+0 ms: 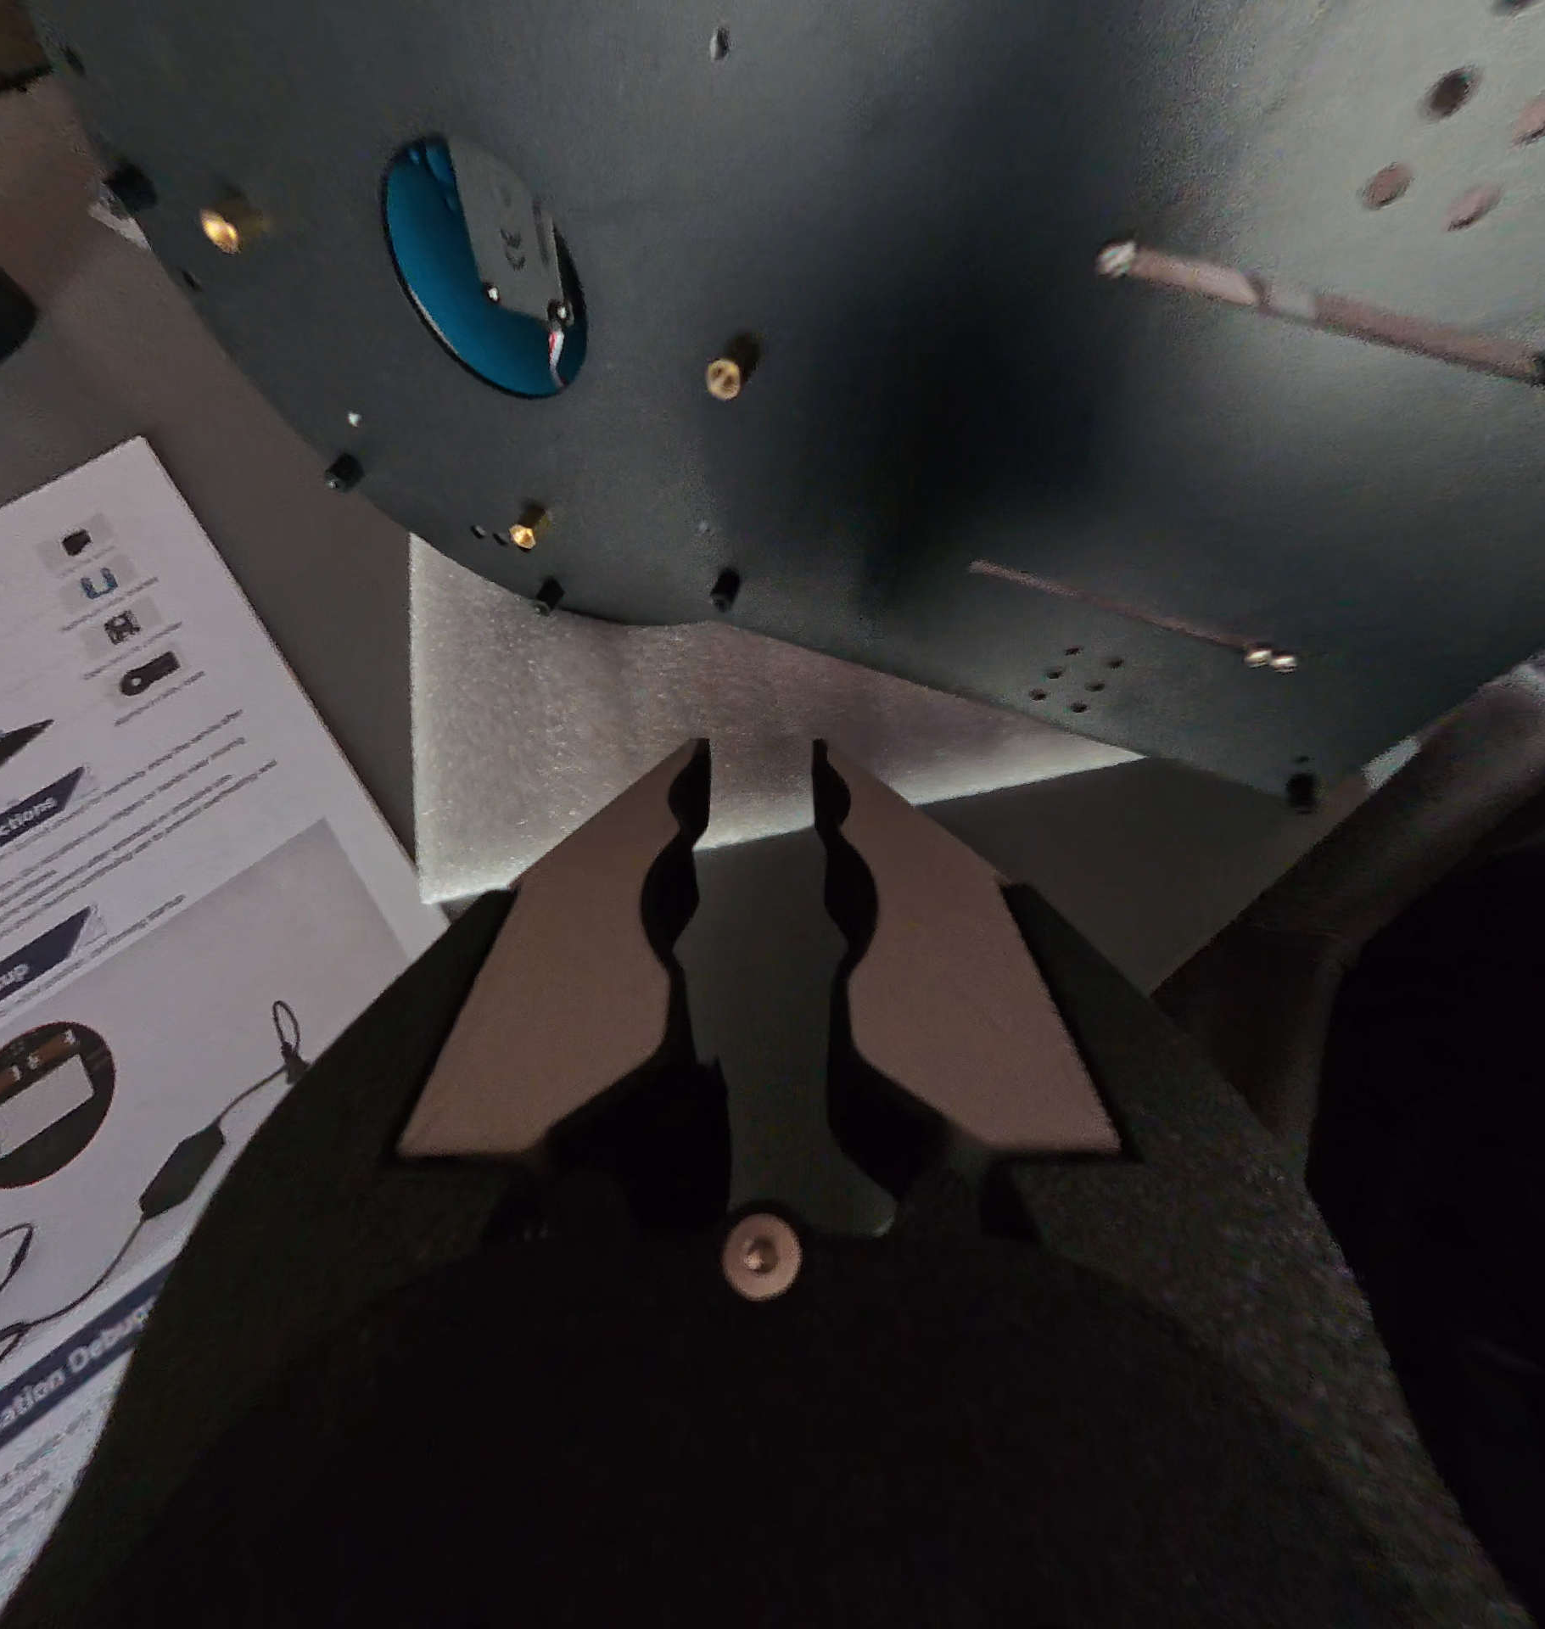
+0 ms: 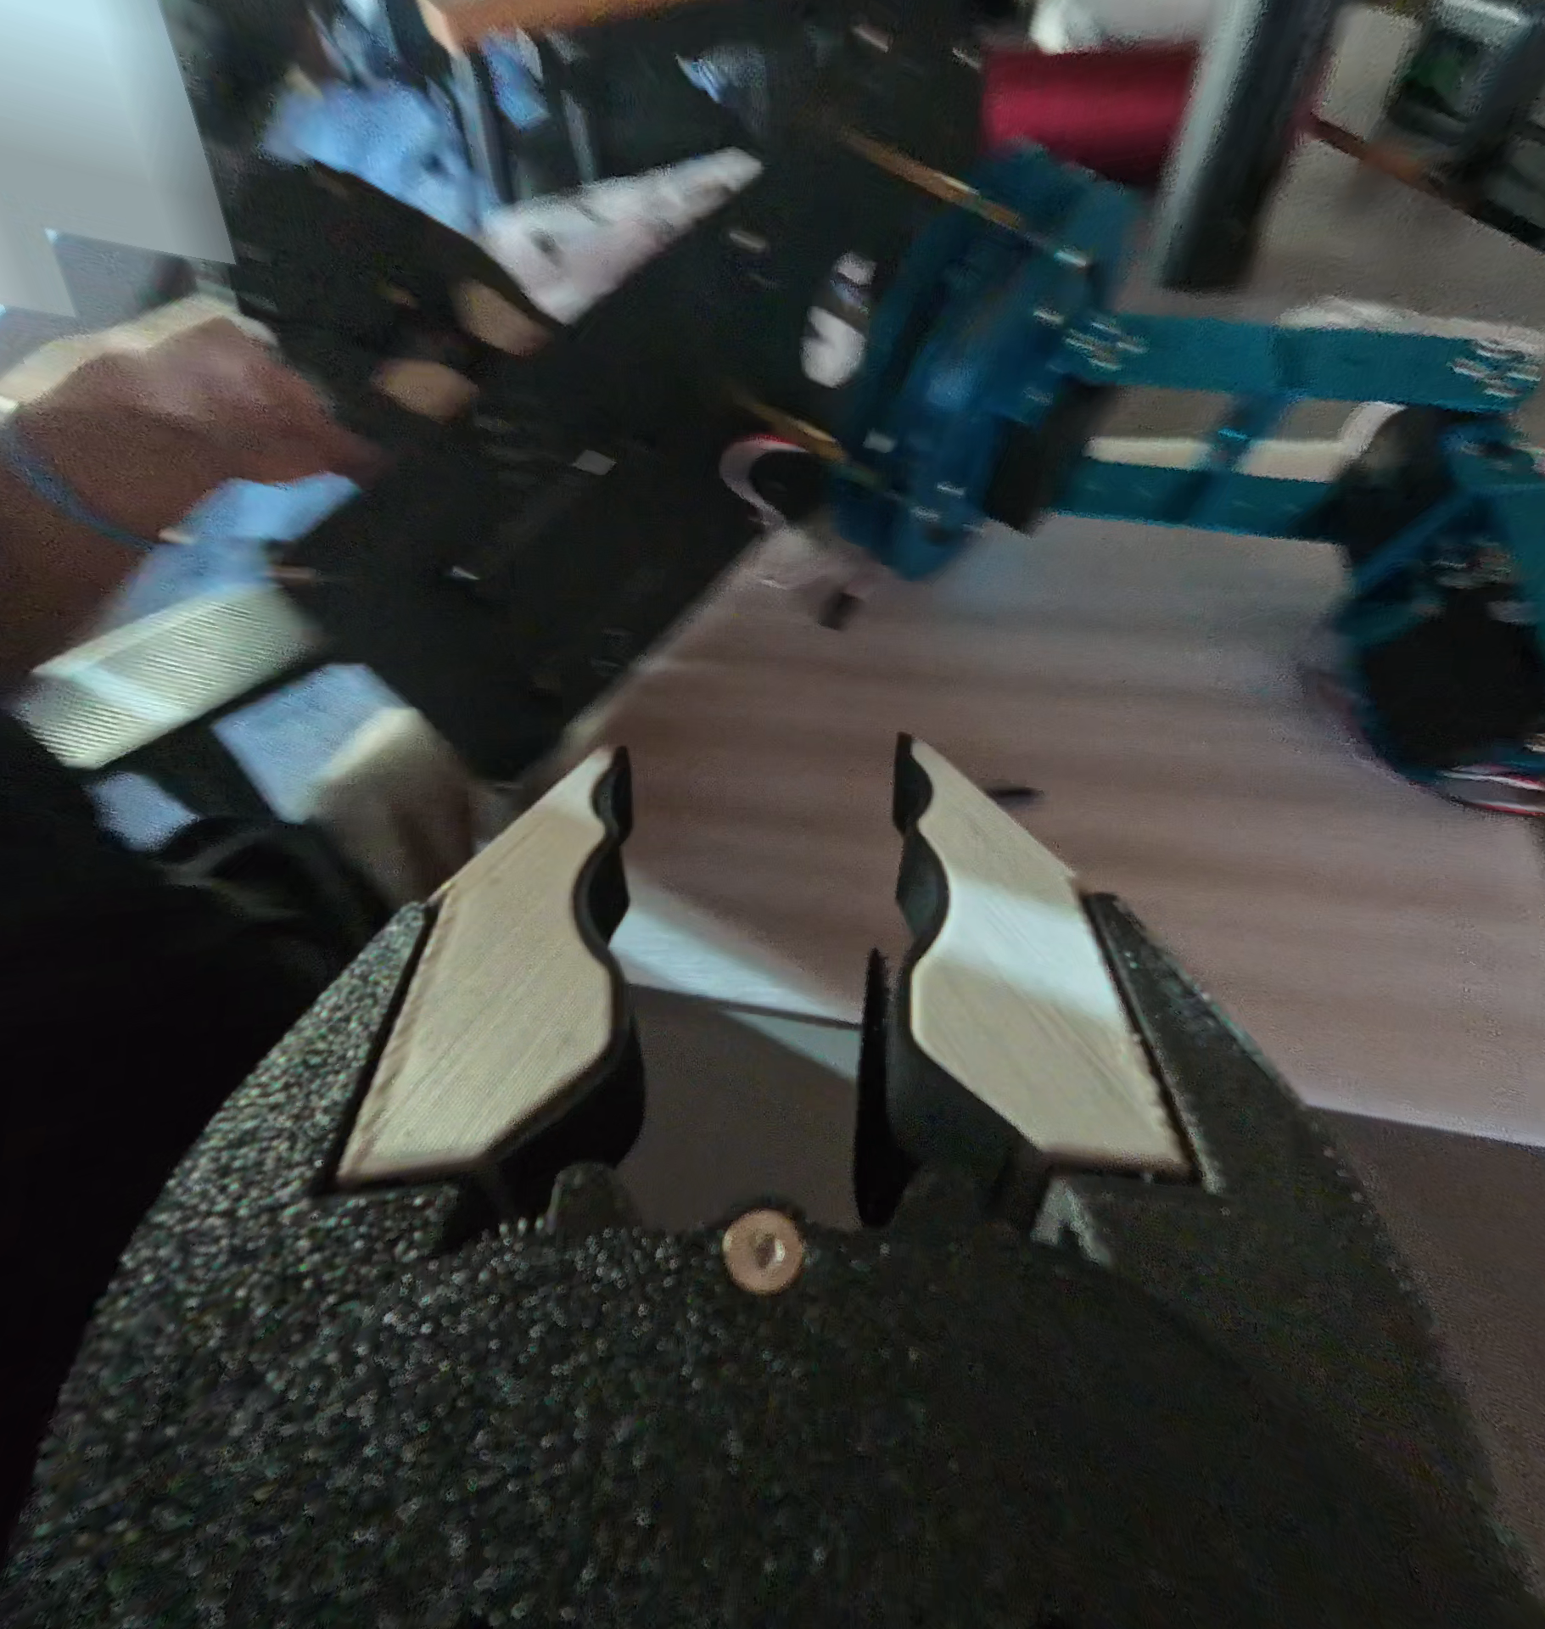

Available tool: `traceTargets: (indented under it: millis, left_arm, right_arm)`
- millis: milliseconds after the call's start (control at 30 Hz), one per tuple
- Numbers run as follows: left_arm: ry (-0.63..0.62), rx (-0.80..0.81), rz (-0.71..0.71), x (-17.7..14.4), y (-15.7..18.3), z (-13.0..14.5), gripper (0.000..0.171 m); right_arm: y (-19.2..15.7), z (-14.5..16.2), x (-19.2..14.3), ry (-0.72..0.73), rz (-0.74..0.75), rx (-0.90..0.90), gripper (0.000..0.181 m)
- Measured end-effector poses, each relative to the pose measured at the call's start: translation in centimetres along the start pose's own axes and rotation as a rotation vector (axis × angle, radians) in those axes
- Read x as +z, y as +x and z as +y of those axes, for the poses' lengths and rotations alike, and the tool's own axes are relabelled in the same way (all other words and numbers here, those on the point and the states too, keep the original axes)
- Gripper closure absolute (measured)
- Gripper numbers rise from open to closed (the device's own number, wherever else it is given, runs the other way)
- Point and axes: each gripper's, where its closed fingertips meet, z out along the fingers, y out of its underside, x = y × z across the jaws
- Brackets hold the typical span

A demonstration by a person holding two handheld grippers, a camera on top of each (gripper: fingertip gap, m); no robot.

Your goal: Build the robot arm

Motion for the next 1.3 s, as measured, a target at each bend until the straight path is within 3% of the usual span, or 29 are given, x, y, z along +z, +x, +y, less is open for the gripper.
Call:
traceTargets:
  millis: [100,167,267,400,600,900,1100,1300]
  left_arm:
    - [0.034,0.024,0.012,-1.1,1.3,-0.8,0.149]
    - [0.034,0.070,0.050,-1.2,3.1,-1.0,0.153]
    - [0.015,0.130,0.090,-0.3,5.4,-1.3,0.171]
    - [-0.051,0.190,0.080,1.1,6.0,-1.0,0.171]
    - [-0.118,0.201,0.065,2.5,6.1,0.5,0.171]
    - [-0.050,0.135,0.088,2.4,6.1,0.6,0.171]
    - [-0.044,0.141,0.097,2.4,6.2,0.7,0.171]
    - [-0.044,0.132,0.098,2.2,6.2,0.8,0.171]
  right_arm:
    - [-6.3,1.2,0.9,0.030,-0.041,0.044,0.115]
    - [-8.5,2.4,3.0,-0.012,-0.002,0.037,0.122]
    - [-9.8,1.4,4.9,0.068,0.023,0.109,0.140]
    - [-9.4,-0.4,5.7,0.118,0.011,0.257,0.158]
    - [-8.3,-2.4,4.9,-0.013,0.209,-0.002,0.173]
    - [-7.3,-5.7,4.5,-0.063,0.258,-0.094,0.174]
    - [-6.7,-4.4,3.6,-0.108,0.282,-0.119,0.175]
    - [-5.2,-0.5,2.4,-0.122,0.273,-0.045,0.177]
